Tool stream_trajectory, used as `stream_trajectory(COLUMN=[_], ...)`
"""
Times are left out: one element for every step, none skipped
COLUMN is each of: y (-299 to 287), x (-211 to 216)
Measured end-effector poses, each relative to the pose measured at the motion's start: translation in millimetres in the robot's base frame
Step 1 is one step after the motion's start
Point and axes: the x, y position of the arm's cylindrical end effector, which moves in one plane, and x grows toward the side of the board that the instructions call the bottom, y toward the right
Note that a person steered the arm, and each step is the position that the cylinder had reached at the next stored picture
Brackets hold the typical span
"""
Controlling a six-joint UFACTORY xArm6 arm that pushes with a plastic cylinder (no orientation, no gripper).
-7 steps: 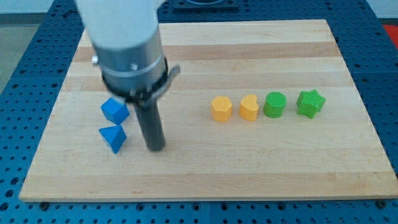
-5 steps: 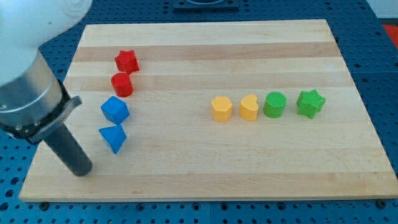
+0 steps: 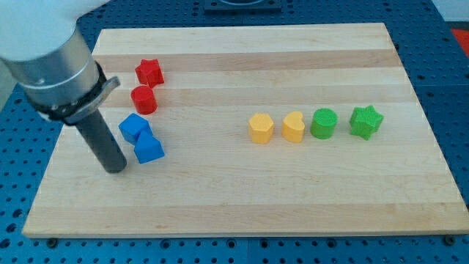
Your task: Move the blue triangle towards center
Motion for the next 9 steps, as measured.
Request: stream_trajectory(y=[31.7,62.4,65.9,70.4,83.1,88.2,88.2,84.8,81.9], x=[-12.5,-12.5,-12.4,-4.4,-4.4,-14.0,-28.4,-31.1,-35.2])
